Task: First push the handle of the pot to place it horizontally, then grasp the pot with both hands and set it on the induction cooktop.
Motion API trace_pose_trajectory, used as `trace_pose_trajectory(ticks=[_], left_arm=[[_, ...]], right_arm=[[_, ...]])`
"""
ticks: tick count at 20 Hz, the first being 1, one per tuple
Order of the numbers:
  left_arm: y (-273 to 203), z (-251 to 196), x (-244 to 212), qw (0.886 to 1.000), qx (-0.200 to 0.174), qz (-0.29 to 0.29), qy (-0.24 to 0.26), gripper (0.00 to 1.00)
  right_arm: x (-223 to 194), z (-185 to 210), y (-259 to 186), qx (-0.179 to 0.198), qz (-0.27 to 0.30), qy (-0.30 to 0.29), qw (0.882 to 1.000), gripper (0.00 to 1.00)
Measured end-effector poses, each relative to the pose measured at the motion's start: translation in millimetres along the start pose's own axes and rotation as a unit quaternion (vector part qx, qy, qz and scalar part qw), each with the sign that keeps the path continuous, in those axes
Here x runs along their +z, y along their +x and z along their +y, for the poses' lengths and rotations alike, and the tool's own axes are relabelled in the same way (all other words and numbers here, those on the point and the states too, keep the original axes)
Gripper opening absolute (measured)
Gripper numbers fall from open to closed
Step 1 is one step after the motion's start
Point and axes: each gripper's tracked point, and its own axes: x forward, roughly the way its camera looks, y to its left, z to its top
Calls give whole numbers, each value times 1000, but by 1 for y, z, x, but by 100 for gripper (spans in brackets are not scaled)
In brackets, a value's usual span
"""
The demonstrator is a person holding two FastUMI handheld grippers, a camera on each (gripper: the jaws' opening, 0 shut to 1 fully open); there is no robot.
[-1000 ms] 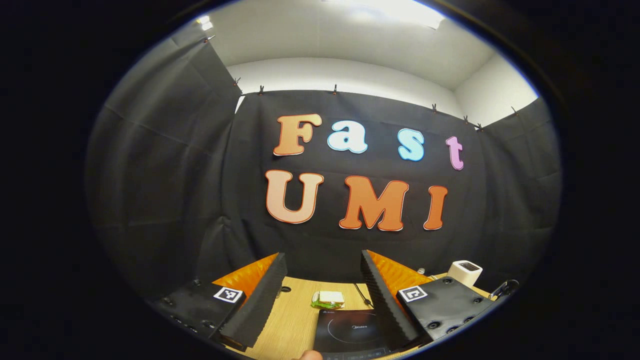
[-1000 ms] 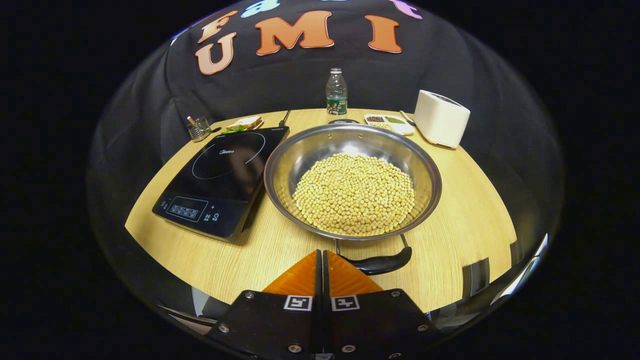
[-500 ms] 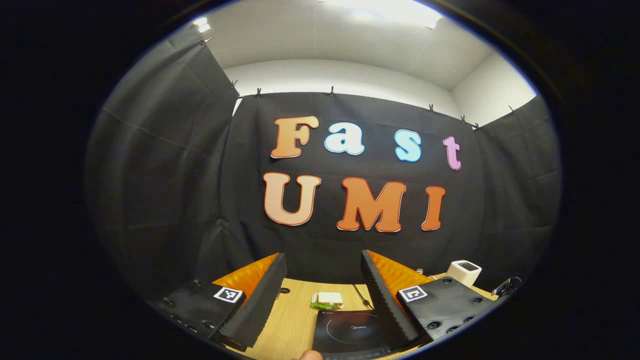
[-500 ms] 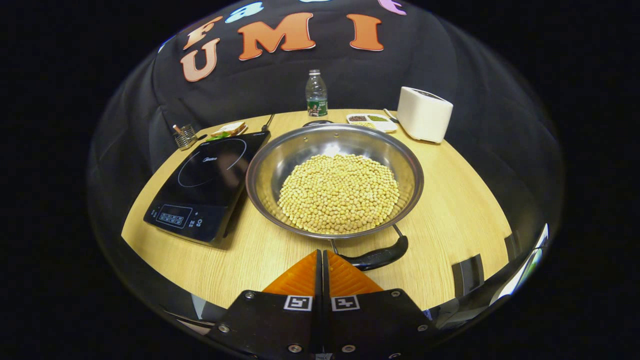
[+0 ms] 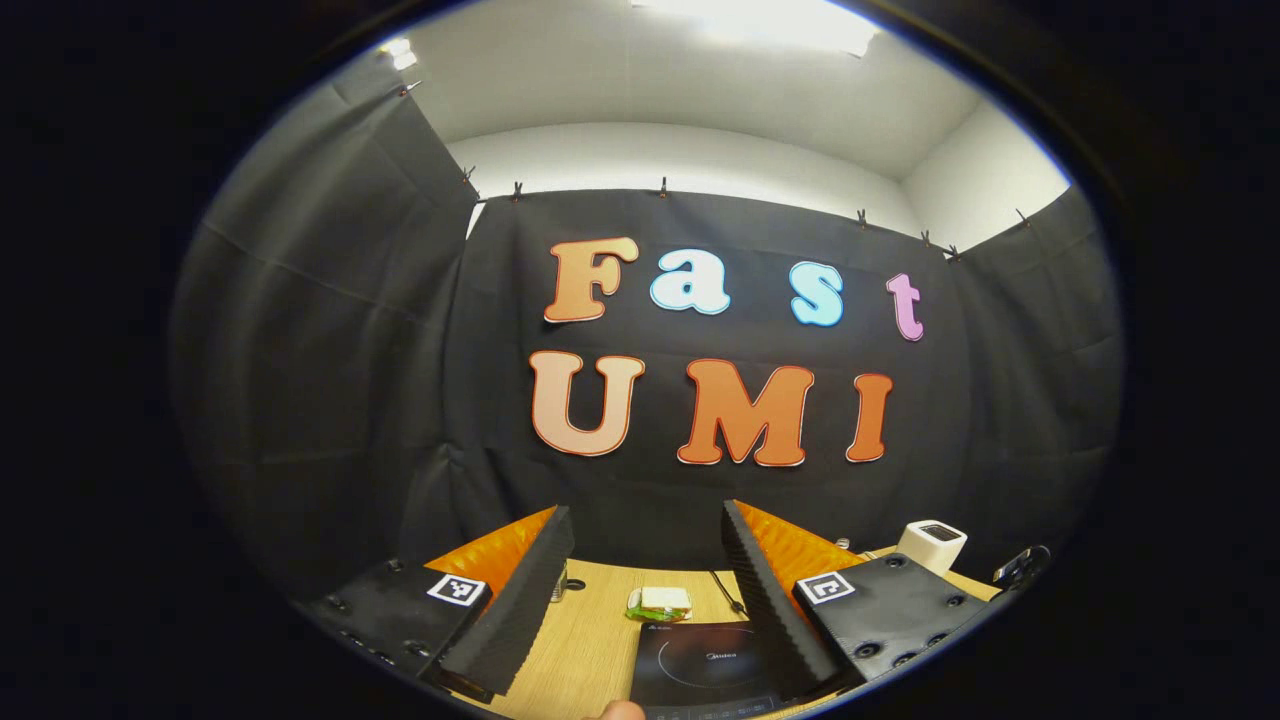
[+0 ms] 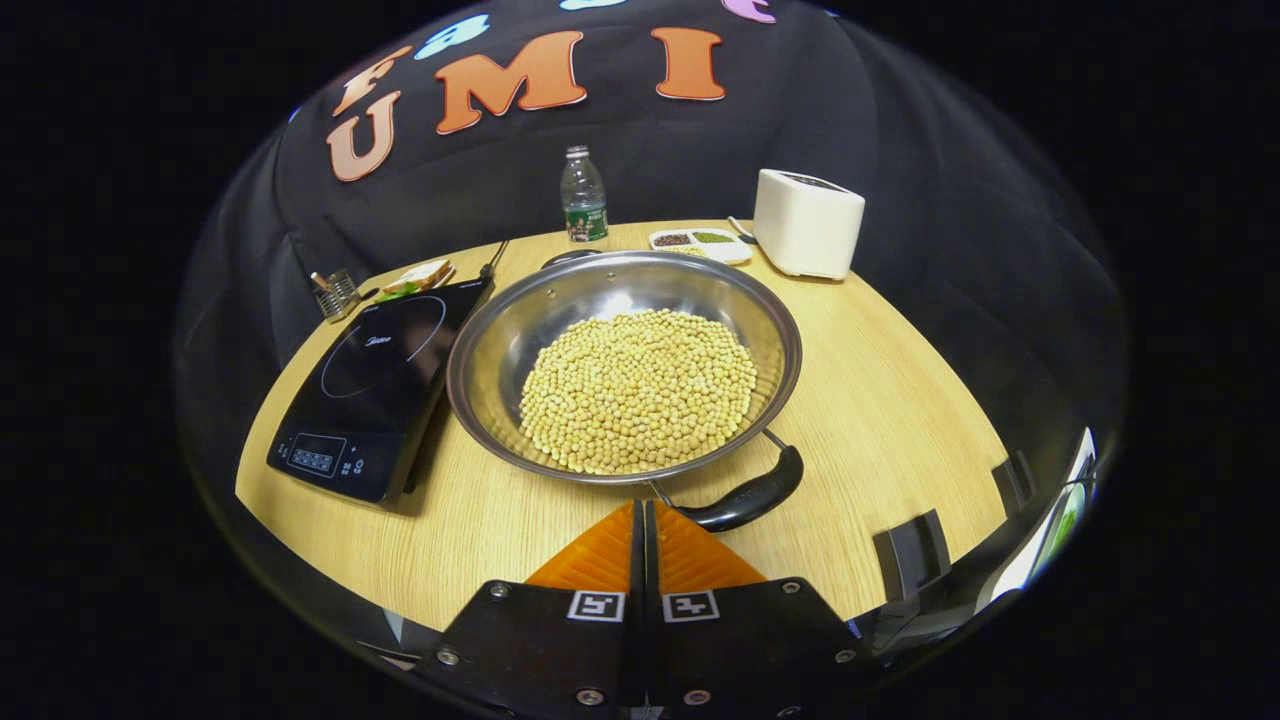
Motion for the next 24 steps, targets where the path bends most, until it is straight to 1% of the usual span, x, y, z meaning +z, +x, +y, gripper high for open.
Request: trace_pose_trajectory(ticks=[10, 16, 24], left_arm=[[4, 2, 0, 1000, 4, 3, 3, 97], [12, 3, -5, 1000, 6, 8, -1, 97], [23, 3, -8, 1000, 10, 14, -1, 98]], right_arm=[[9, -28, 14, -24, 0, 22, 999, 0], [14, -45, 34, -43, -4, 35, 998, 0], [28, -66, 53, -55, -7, 61, 997, 0]])
